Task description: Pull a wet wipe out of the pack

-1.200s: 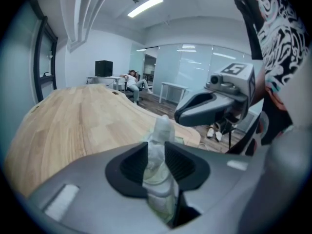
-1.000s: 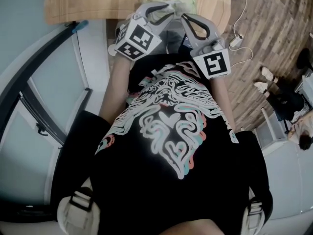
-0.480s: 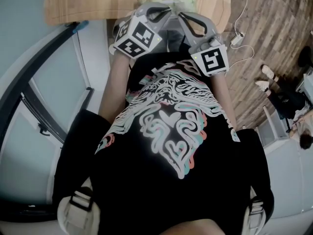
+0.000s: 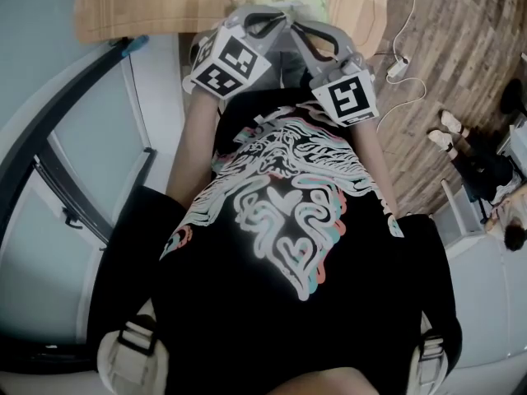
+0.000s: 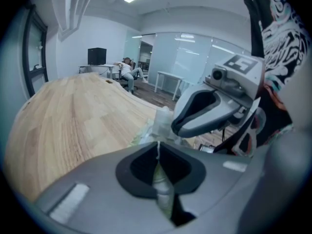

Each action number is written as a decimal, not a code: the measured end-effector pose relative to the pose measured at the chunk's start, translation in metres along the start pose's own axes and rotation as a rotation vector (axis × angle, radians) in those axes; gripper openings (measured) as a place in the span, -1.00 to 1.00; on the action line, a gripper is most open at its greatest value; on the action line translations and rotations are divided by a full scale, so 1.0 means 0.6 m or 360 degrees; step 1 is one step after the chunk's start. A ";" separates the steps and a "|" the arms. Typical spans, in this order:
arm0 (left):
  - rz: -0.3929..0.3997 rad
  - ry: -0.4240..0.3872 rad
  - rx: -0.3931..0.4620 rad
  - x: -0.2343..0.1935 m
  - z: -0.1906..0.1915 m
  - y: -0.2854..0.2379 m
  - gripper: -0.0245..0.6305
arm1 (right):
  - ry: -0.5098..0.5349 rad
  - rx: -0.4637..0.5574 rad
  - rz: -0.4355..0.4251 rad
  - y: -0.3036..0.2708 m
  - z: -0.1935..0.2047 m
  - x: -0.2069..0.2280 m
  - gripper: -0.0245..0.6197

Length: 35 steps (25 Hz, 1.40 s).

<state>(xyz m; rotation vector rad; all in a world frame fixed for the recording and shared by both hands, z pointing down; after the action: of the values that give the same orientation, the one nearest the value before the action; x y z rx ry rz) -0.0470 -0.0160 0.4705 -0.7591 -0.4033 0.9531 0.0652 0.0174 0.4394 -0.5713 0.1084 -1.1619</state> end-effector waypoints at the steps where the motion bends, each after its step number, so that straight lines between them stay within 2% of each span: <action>1: -0.0002 0.0008 0.0001 -0.001 0.000 0.001 -0.93 | 0.0001 -0.0006 -0.0003 -0.002 0.000 0.000 -0.86; 8: -0.0008 0.0045 -0.0002 -0.007 0.004 0.006 -0.93 | 0.0037 -0.0083 -0.0035 -0.021 0.004 0.005 -0.76; 15: -0.0003 0.0064 0.0003 -0.009 0.001 0.011 -0.93 | 0.0041 -0.0122 -0.0011 -0.026 -0.004 0.012 -0.72; 24: 0.0024 0.0056 0.0046 -0.023 -0.017 0.020 -0.93 | 0.0085 -0.0309 -0.0034 -0.047 -0.007 0.015 -0.65; 31: 0.0056 0.0033 0.0050 -0.024 -0.021 0.024 -0.93 | 0.0080 -0.0355 -0.0026 -0.054 -0.008 0.017 -0.65; 35: 0.0066 0.0025 0.0054 -0.024 -0.024 0.023 -0.93 | 0.0062 -0.0327 -0.0034 -0.058 -0.004 0.019 -0.66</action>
<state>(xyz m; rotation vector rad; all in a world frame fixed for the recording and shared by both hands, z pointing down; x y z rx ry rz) -0.0540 -0.0289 0.4509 -0.7462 -0.3578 0.9901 0.0401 -0.0031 0.4565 -0.7325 0.2577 -1.1903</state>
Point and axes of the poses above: the fingertips, and each gripper's own axes: y backward along the fingers, x to its right, z out of its underside, the point moved 8 cm from there along y, backward along the fingers, and after that the axes turned 15 degrees about -z, right-handed, at the moved point
